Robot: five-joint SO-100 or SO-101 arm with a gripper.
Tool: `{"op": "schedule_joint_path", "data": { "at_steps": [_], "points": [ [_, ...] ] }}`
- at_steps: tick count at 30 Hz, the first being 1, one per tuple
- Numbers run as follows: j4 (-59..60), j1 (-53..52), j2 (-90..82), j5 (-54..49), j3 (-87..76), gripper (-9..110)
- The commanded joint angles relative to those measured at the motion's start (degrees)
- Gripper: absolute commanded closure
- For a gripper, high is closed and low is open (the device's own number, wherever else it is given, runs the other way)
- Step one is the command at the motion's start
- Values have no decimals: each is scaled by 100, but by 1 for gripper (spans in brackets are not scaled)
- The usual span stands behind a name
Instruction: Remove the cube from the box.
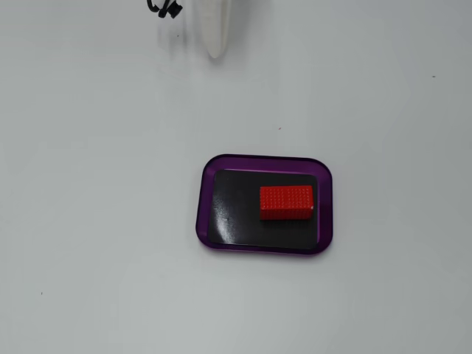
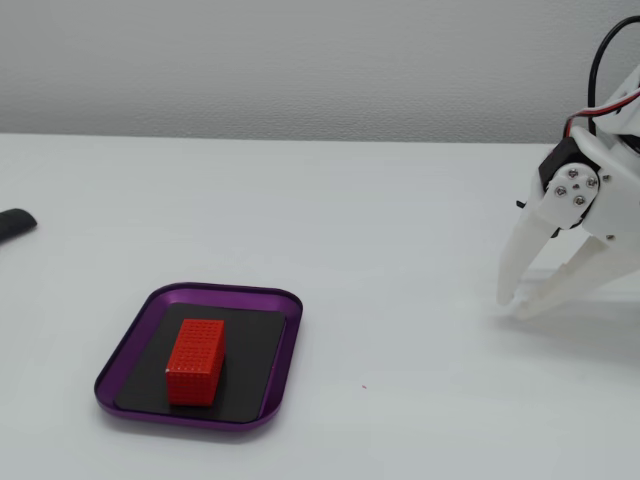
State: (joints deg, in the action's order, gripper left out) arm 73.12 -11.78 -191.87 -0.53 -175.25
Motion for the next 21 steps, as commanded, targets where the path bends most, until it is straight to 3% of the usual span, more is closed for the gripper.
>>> {"op": "schedule_joint_path", "data": {
  "at_steps": [1,7,13,21],
  "points": [
    [-97,9,-519,-44,-35,102],
    [-1292,-53,-510,-176,18,102],
    [-1371,18,-176,-1371,1081,100],
    [-1397,18,3296,-835,3296,91]
  ]
}}
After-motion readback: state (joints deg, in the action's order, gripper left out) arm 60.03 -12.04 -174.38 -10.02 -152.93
